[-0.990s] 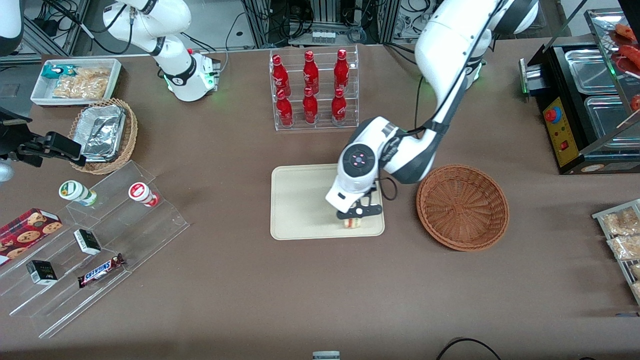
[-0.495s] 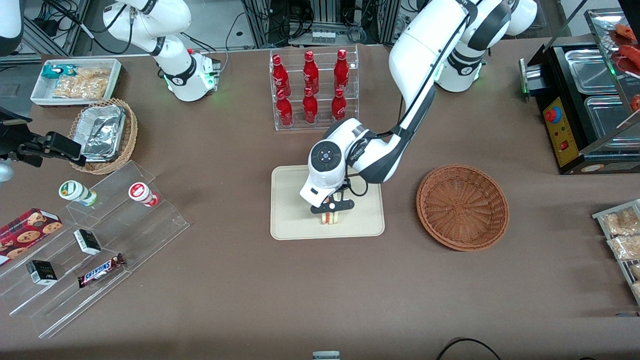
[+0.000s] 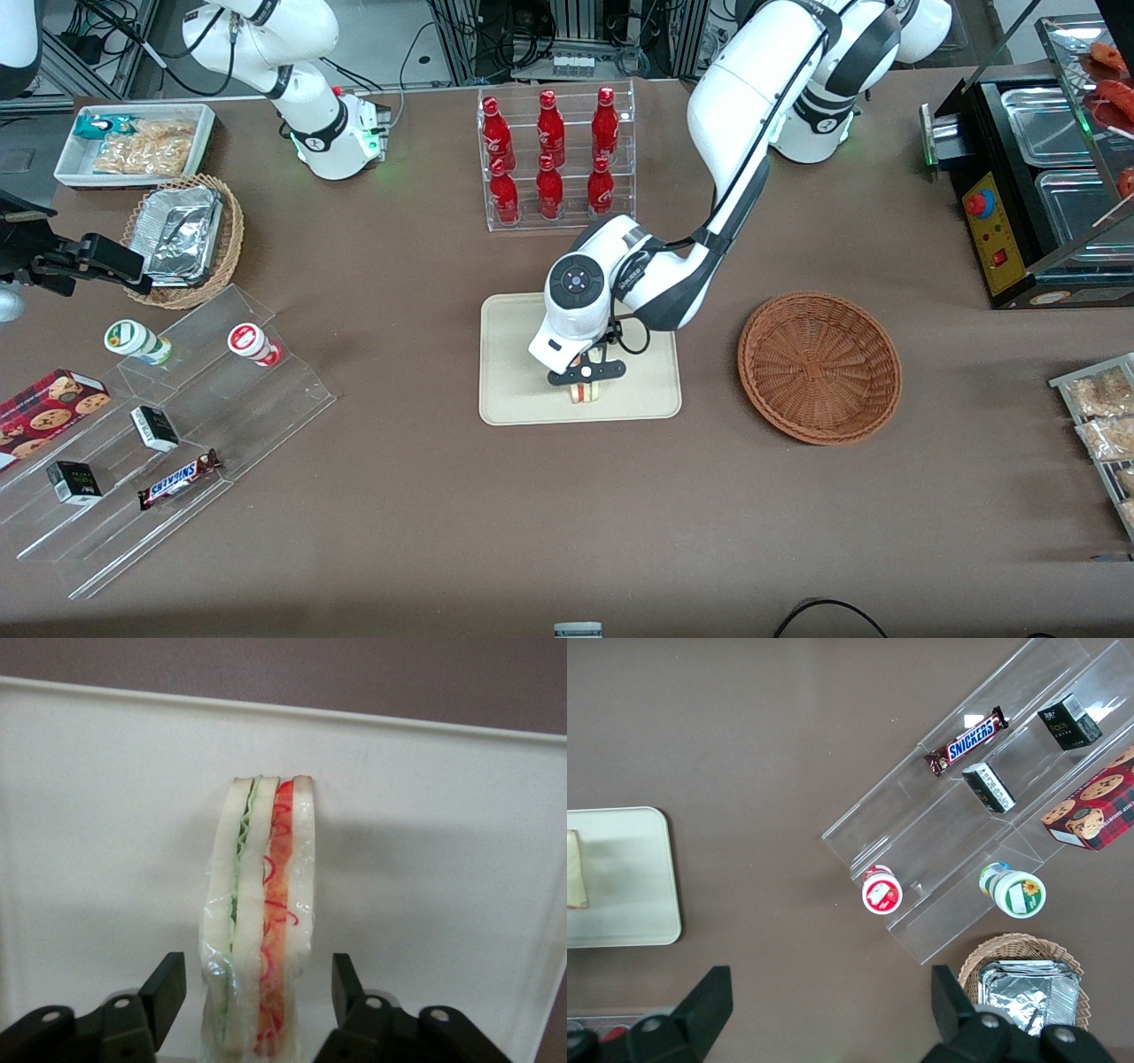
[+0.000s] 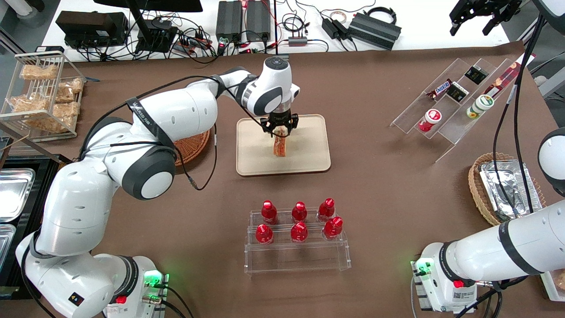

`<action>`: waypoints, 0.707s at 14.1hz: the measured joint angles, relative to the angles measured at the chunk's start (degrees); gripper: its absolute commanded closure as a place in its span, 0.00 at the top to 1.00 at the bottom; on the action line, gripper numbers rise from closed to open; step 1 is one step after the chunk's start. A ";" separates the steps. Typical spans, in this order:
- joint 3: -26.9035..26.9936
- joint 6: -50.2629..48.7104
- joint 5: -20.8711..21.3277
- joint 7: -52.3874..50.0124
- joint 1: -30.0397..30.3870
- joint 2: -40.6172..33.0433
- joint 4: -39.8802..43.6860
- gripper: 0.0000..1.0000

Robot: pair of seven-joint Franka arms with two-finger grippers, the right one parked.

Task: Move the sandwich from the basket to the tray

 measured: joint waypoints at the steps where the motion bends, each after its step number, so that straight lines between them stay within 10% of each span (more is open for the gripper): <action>1: 0.62 -1.29 0.09 -0.03 0.00 -1.07 0.20 1.00; 10: 13.88 -16.71 -1.15 7.10 0.66 -13.08 -3.75 1.00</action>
